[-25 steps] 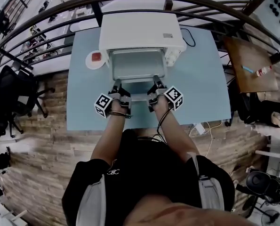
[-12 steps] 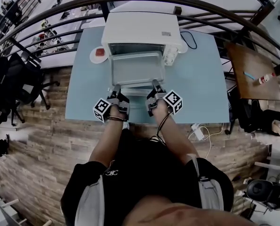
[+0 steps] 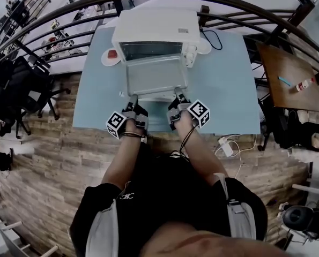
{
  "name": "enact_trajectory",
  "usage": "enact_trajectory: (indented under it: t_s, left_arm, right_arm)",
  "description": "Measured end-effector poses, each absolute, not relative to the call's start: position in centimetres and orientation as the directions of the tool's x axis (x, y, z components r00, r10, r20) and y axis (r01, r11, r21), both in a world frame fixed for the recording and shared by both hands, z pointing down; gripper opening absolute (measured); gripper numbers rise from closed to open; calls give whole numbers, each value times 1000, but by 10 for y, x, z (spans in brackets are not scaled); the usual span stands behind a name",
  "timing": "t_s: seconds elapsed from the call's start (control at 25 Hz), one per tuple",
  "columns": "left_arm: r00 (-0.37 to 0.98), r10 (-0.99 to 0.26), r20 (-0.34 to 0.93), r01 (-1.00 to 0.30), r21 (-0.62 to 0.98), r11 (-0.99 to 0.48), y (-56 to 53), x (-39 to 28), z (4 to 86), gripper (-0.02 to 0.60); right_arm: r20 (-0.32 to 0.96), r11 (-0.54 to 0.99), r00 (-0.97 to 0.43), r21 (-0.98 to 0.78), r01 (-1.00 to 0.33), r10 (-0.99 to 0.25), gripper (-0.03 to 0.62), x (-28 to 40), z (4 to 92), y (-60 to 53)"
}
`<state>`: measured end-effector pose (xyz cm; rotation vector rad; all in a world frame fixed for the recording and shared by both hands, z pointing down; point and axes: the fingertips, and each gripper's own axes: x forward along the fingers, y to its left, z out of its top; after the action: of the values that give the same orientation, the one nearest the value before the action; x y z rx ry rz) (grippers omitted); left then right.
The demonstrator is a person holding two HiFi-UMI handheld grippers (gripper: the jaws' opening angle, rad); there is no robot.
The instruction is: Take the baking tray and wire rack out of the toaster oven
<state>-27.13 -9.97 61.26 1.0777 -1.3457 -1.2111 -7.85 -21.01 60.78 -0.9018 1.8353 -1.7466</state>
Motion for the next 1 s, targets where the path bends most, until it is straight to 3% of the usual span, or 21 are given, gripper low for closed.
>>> enact_trajectory:
  t_s: [0.24, 1.0]
  left_arm:
    - [-66, -993, 102, -13, 995, 104, -106, -240, 614, 49]
    - [262, -956, 130, -56, 991, 120, -164, -82, 627, 49]
  right_arm:
    - [108, -2, -657, -987, -161, -746, 61, -44, 607, -209]
    - [145, -68, -408, -978, -197, -902, 63, 131, 621, -223]
